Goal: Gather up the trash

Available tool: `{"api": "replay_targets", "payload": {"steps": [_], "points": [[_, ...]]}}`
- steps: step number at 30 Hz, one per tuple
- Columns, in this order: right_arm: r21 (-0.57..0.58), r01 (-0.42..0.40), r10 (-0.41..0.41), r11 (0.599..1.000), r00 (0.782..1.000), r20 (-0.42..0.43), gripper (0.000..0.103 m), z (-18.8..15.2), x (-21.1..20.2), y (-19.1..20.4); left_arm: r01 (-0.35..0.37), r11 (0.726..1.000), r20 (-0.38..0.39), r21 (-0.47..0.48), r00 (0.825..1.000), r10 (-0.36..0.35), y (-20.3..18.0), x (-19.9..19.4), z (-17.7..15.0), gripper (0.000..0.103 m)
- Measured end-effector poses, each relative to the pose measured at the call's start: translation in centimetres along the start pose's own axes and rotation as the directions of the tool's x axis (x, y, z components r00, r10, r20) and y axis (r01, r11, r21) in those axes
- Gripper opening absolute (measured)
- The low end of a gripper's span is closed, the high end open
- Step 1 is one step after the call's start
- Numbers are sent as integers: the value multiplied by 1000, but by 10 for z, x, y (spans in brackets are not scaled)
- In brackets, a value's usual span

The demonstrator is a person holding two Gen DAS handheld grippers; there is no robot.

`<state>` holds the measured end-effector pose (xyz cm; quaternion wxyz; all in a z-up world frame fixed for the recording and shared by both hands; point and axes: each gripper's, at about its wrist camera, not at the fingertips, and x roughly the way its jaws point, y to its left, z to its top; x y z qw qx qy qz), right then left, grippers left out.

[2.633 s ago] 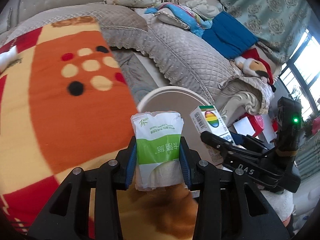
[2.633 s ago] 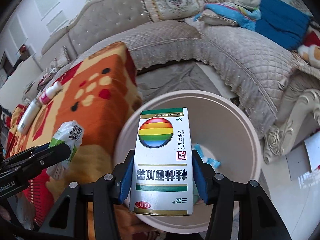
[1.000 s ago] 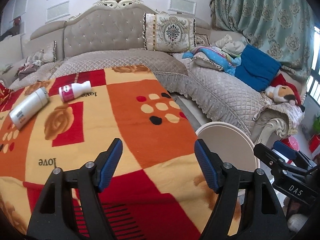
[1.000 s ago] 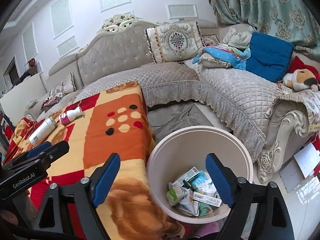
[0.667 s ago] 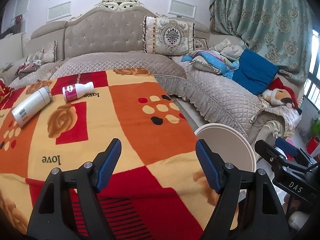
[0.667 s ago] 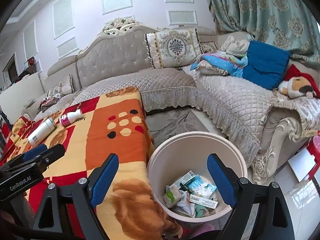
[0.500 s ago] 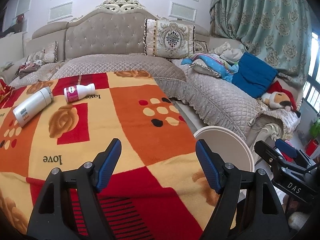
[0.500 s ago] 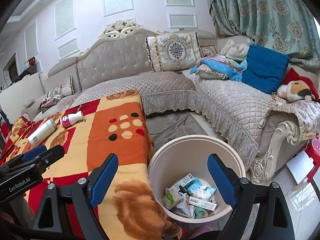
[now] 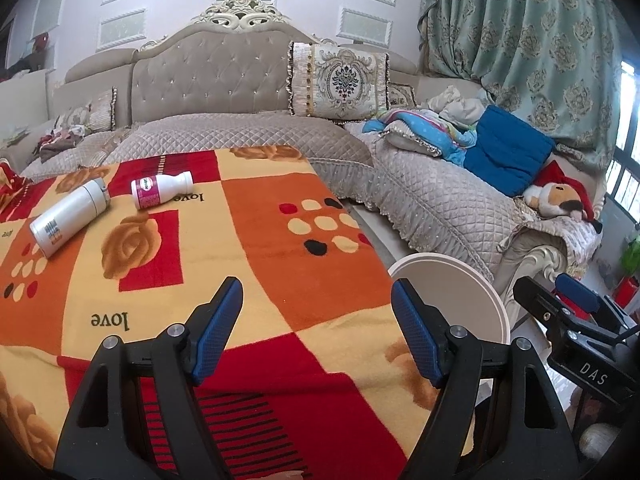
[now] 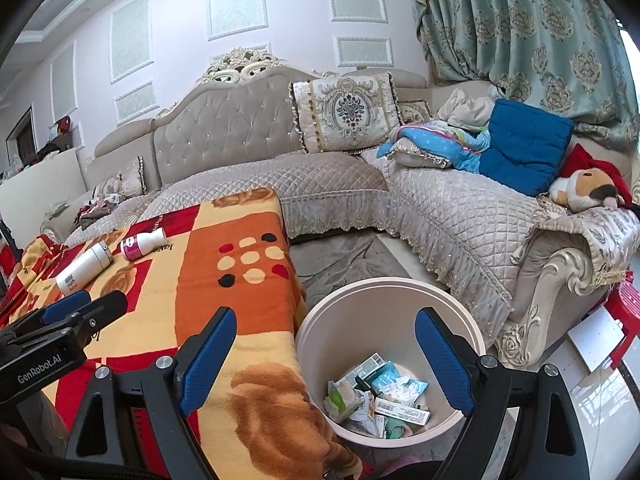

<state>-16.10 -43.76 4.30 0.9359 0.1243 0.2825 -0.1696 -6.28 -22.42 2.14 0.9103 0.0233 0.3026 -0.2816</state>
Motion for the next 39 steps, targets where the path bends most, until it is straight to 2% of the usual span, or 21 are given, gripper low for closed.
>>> {"api": "replay_targets", "payload": {"steps": [39], "points": [[-7,-8,8,1000,1000,-25,89,-1,6,1,-21,1000,-6,20,1000,21,1,5,-3,76]]}}
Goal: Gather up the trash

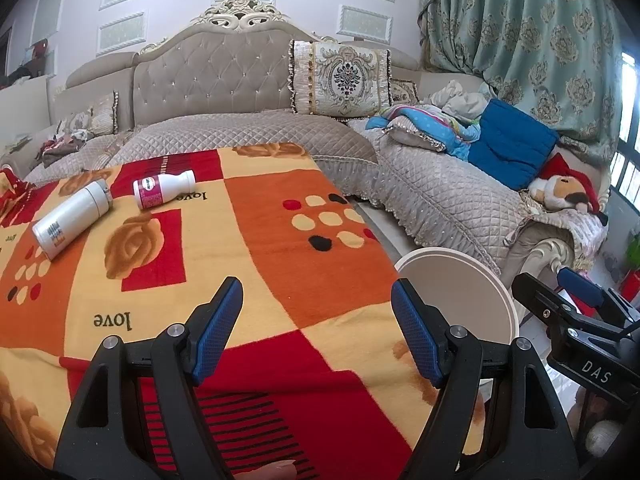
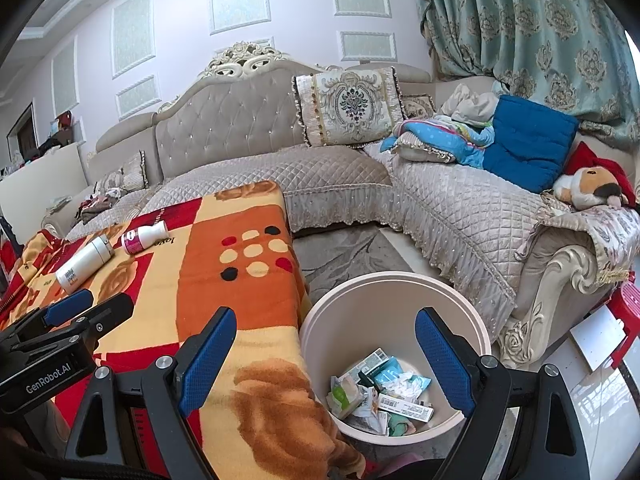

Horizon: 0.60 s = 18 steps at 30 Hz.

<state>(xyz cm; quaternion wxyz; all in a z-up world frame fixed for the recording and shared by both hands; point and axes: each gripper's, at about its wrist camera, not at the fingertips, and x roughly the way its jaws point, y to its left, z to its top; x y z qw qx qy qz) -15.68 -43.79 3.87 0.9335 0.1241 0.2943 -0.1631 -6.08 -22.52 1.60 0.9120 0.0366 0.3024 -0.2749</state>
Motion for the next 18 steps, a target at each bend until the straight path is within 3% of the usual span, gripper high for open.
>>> {"api": "replay_targets", "payload": {"steps": [18], "points": [[4,7,-7,1000,1000,-26,89,-2,7,-3,11,1000,-26,2,1000,-11,-6,7,-4,76]]}}
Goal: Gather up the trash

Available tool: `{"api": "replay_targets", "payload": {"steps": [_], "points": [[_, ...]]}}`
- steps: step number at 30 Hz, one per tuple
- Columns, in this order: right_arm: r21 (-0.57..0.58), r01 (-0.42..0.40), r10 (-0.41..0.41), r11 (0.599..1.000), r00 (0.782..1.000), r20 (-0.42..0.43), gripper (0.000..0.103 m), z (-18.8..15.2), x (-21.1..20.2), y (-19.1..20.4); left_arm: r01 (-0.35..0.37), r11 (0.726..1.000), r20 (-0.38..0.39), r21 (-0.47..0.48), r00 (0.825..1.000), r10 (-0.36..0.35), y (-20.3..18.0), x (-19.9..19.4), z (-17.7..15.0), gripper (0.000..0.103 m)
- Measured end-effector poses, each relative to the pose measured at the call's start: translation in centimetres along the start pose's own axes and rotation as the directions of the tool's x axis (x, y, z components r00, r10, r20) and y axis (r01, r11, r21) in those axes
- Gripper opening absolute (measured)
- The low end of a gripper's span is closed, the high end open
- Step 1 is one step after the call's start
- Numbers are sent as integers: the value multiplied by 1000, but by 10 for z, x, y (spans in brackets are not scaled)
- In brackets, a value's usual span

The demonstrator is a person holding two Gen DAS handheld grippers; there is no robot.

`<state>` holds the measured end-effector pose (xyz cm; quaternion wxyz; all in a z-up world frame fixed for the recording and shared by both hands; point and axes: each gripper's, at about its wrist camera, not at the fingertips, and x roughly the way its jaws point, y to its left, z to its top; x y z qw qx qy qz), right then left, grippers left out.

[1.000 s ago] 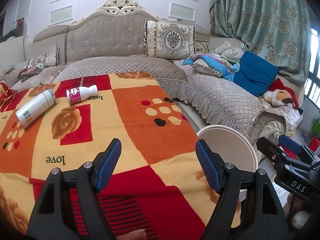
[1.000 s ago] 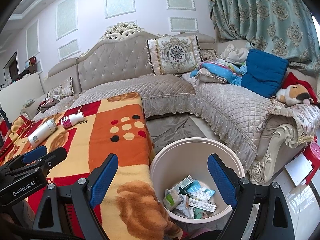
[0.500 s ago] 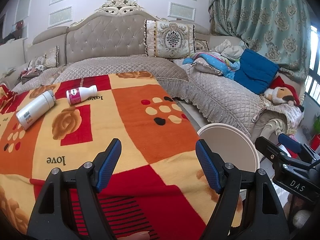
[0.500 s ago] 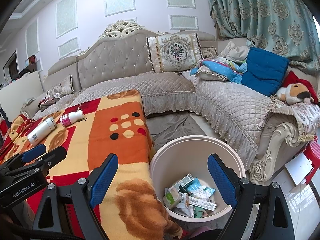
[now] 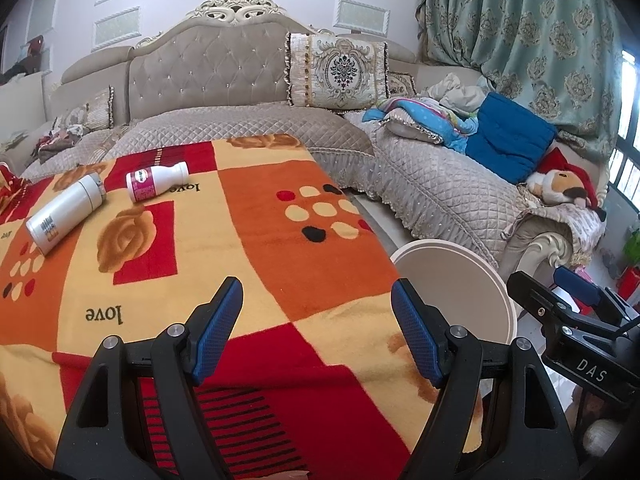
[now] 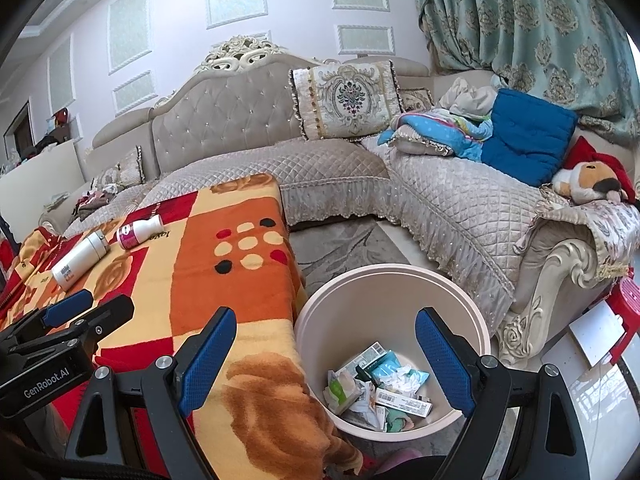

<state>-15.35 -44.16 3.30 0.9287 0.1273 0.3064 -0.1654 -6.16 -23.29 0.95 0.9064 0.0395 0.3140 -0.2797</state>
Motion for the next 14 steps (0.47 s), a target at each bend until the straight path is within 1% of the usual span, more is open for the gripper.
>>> {"api": "replay_targets", "payload": {"steps": [9,14], "points": [[-1,4,-4,1000,1000,-12,90,-1,4,-1,11,1000,-10,6,1000,-11,-2,4,-3,76],[-4,5,-5,1000,1000,-19,90,-2,5,0,23,999,-25,-24,999,-24,6,9,-5,76]]}}
